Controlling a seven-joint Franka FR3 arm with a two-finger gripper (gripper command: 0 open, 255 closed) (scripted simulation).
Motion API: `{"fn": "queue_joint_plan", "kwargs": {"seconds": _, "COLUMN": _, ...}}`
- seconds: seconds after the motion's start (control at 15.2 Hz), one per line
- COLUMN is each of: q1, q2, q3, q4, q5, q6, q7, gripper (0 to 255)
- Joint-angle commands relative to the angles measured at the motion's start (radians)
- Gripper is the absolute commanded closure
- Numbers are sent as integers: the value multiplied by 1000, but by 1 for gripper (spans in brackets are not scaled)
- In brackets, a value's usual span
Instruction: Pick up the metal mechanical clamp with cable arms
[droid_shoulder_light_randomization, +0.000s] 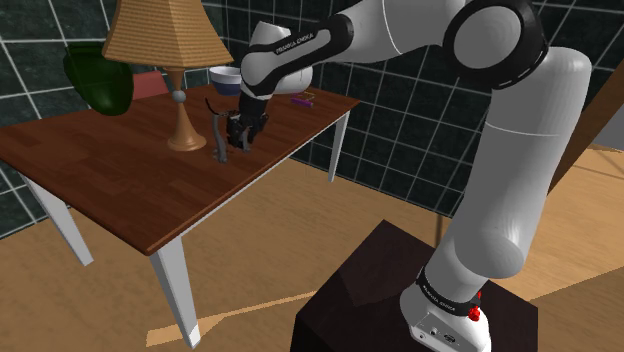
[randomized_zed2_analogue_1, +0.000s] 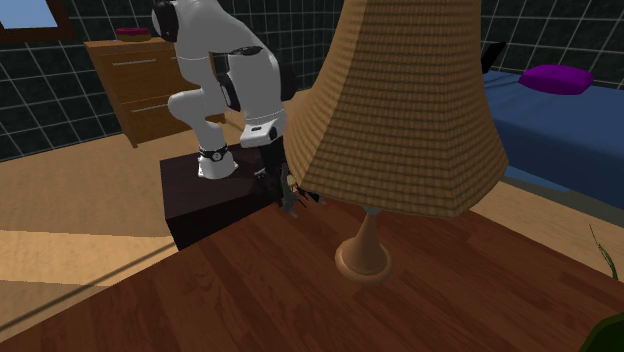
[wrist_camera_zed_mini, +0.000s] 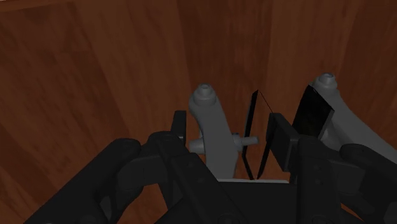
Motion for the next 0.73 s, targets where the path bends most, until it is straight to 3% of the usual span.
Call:
{"fn": "queue_joint_plan", "kwargs": {"seconds": 0.0, "q1": 0, "q2": -8, "q3": -1, "q4": 20, "q5": -3, "q6": -28, "q7": 5, "gripper": 255}}
{"fn": "queue_joint_plan", "kwargs": {"seconds": 0.66, "q1": 0, "q2": -41, "q3": -2, "q4": 88, "q5": -11, "q6": -129, "q7": 18, "gripper": 255}}
